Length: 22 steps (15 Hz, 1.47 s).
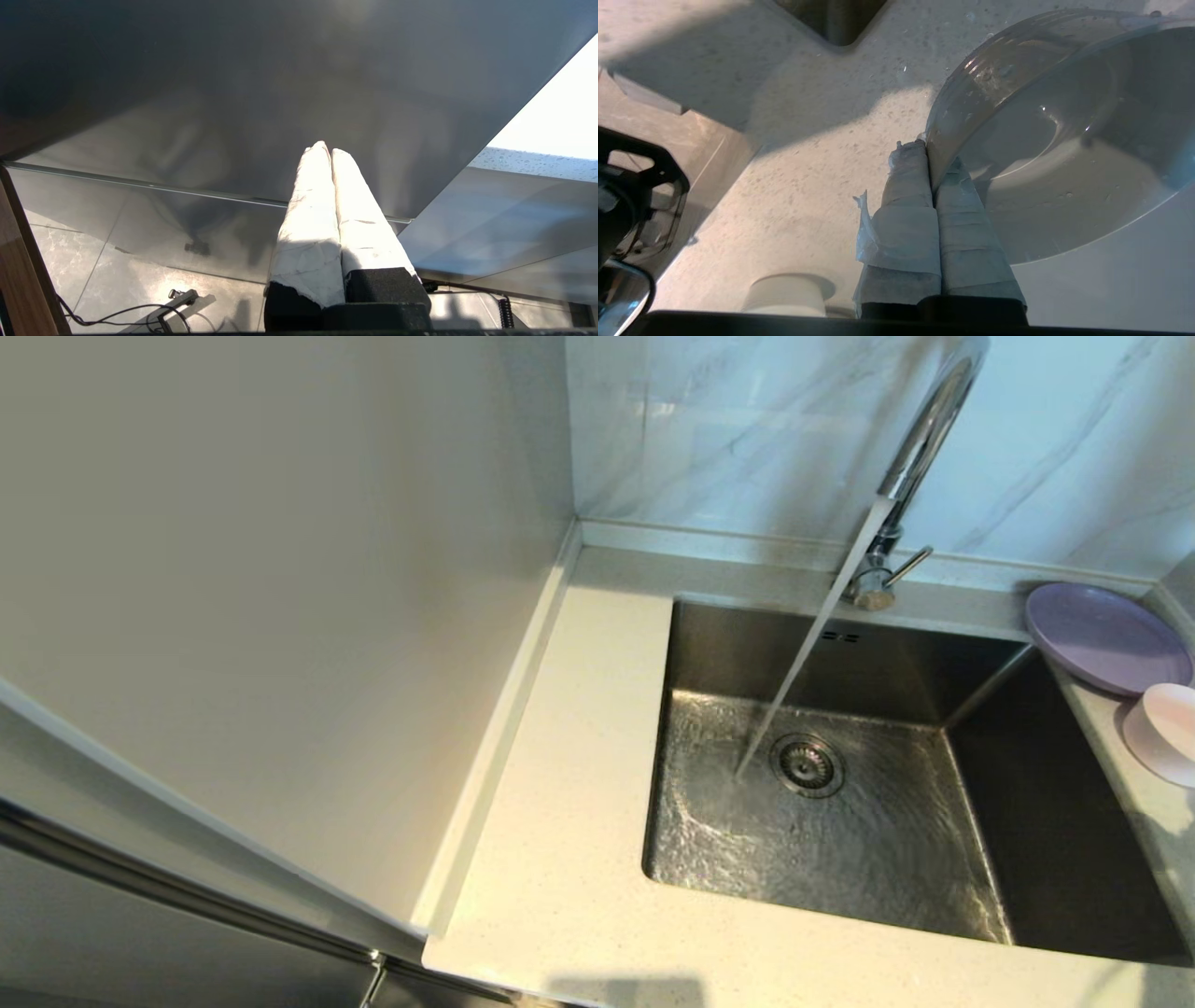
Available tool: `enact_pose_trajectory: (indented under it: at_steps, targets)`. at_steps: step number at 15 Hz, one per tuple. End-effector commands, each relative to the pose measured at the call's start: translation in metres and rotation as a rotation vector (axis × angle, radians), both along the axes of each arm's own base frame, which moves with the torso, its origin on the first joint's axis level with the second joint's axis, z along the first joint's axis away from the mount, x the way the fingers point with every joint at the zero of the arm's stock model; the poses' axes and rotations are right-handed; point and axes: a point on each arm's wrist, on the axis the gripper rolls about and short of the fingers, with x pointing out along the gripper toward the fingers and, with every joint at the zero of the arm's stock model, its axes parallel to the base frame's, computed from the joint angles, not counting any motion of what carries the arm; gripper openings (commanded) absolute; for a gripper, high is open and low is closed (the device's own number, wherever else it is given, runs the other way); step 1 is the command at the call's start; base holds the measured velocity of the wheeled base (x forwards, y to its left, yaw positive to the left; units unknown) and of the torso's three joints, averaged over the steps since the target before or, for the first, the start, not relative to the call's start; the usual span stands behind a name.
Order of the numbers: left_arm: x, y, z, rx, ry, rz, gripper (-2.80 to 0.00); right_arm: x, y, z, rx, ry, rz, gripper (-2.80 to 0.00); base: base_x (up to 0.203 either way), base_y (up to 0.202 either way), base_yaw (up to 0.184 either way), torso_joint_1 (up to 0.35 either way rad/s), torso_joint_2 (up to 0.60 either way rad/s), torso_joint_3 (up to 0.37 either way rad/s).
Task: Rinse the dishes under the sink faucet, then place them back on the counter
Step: Place the bowl on the table
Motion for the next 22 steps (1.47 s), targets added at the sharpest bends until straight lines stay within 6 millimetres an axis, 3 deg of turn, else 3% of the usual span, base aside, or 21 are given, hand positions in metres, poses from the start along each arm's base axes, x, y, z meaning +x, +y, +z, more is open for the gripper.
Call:
enact_pose_trajectory:
  at_steps: [1, 6, 11, 15, 22]
  targets:
    - [0.0, 0.0, 0.0, 0.0, 0.0, 0.001, -2.8, 0.004, -0.009, -0.023, 0.044, 0.046, -0.006, -2.8, 0.0, 0.0, 0.0, 0.0, 0.0, 0.0]
    - [0.0, 0.0, 0.0, 0.0, 0.0, 0.001, -2.8, 0.007, -0.023, -0.06, 0.025, 0.036, -0.026, -2.8, 0.0, 0.0, 0.0, 0.0, 0.0, 0.0]
    - [0.0, 0.0, 0.0, 0.0, 0.0, -0.001, -2.8, 0.022, -0.039, -0.079, -0.033, -0.018, -0.02, -2.8, 0.0, 0.0, 0.0, 0.0, 0.0, 0.0]
    - [0.0, 0.0, 0.0, 0.0, 0.0, 0.001, -2.8, 0.02, -0.036, -0.09, -0.054, -0.073, -0.007, -2.8, 0.0, 0.0, 0.0, 0.0, 0.0, 0.0]
    - [0.0, 0.0, 0.0, 0.0, 0.0, 0.001, -2.8, 0.002, -0.013, -0.096, -0.084, -0.132, 0.1, -2.8, 0.0, 0.0, 0.0, 0.0, 0.0, 0.0]
